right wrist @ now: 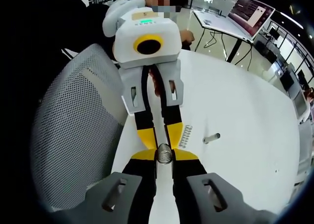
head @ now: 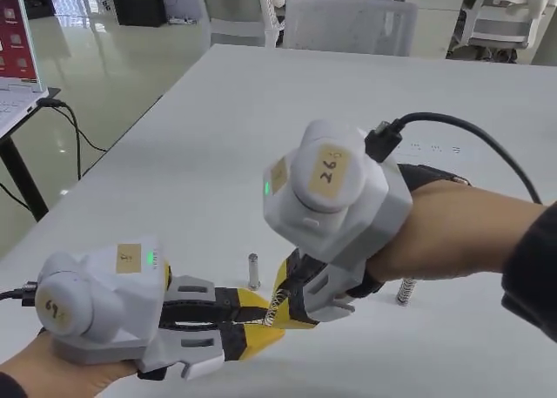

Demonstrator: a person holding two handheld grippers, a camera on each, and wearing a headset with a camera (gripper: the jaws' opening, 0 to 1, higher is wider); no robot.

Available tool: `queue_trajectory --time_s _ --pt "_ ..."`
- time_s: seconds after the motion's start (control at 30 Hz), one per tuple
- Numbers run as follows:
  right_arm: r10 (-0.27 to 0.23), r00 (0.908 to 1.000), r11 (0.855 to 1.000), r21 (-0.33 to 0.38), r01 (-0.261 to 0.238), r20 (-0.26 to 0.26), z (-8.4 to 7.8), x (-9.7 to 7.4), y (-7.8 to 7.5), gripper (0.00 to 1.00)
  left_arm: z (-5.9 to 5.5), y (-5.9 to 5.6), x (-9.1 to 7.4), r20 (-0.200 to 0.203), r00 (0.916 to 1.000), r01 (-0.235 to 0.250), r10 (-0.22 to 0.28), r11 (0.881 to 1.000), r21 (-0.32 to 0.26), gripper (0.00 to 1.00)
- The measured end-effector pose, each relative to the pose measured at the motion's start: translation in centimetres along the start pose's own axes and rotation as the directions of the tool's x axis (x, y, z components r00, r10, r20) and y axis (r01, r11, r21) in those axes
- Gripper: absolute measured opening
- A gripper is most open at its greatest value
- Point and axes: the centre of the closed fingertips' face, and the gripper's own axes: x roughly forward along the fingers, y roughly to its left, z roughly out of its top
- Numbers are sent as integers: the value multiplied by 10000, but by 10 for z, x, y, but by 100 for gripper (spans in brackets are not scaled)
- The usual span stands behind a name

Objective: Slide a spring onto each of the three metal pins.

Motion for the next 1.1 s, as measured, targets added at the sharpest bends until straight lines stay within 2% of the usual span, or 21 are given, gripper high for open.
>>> queue_trajectory --time_s 0.27,0.43,0.5,0.77,1.1 --pt "-33 10000 10000 42 33 -7 0 -2 -2 8 1 2 0 185 9998 -67 71 9998 -208 3" --pt "-189 9998 9997 130 190 -80 -4 -7 -8 8 1 5 0 161 9996 -222 229 9989 -424 10" --pt "-247 9997 9995 171 249 -91 -5 -9 -10 8 1 6 -1 180 9996 -231 240 9987 -462 11" --pt "-599 9975 9973 411 614 -381 -21 -21 -23 8 -3 10 -5 142 9987 -468 479 9962 -741 19" --pt "-1238 9880 9892 667 1302 -926 -45 -40 -47 8 -12 16 -16 156 9956 -899 924 9888 -1192 30"
